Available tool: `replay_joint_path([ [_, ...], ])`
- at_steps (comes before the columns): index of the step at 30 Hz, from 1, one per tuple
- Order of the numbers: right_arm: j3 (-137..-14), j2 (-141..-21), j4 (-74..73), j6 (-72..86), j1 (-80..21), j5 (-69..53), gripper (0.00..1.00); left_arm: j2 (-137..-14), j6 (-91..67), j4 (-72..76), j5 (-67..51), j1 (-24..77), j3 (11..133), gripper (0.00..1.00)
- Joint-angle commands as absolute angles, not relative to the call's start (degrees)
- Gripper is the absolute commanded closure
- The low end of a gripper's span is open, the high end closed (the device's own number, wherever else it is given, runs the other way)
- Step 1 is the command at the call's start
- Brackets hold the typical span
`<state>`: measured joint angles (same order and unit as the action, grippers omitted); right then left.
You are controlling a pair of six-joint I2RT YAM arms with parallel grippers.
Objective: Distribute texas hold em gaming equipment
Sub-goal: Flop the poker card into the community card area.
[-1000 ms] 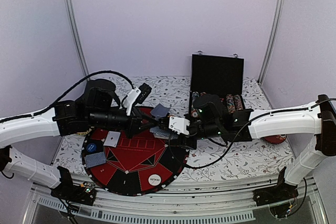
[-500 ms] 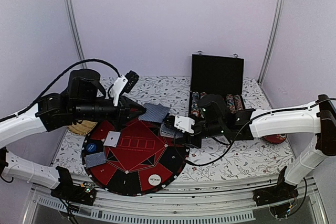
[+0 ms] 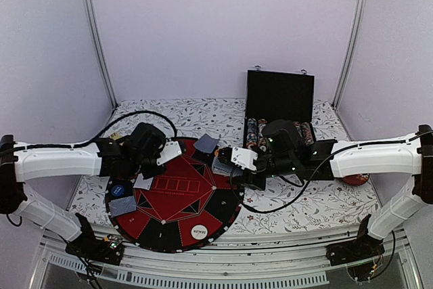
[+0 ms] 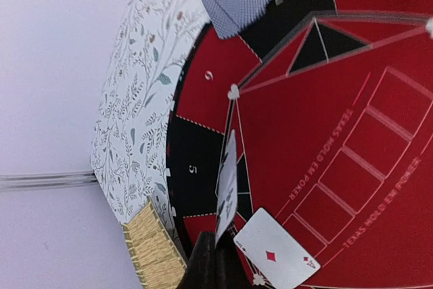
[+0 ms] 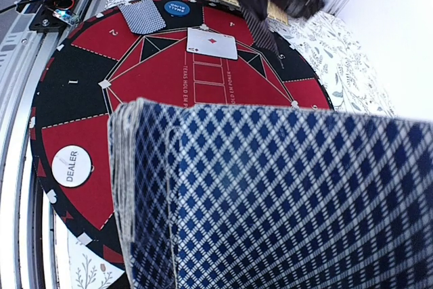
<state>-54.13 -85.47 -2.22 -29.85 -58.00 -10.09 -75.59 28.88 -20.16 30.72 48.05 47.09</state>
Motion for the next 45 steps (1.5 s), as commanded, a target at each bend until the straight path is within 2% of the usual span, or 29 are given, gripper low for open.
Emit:
replay_joint_path([
  [1,-53.65,-83.09,-2.07,-30.2,-57.76,-10.91,0.5,-77.94,45.42,-3.18,34.78,45.12,42.61,1.0],
  [7,-53.01,-81.98,-1.67,-29.98,-57.82,-11.32,0.5,-80.53,53.14,5.58,27.6,44.46,36.18,1.0],
  [14,-52.56,-81.49,-1.49,-29.66,-57.75,-11.63,0.5,-85.59,52.2,-5.12,17.32,44.21,35.72,1.0],
  [25,-52.33,-80.16,-1.73,-29.75,-57.83,-11.53,0.51,-93.47,46.47,-15.98,12.19,42.5,39.87,1.0],
  [37,-52.0,-80.09,-1.53,-30.15,-57.83,-11.53,0.5,-86.48,47.19,-21.46,6.97,41.29,37.97,1.0],
  [45,-52.31,-80.05,-1.82,-30.22,-57.82,-11.73,0.5,-85.94,47.04,-21.49,8.2,41.07,37.24,1.0],
])
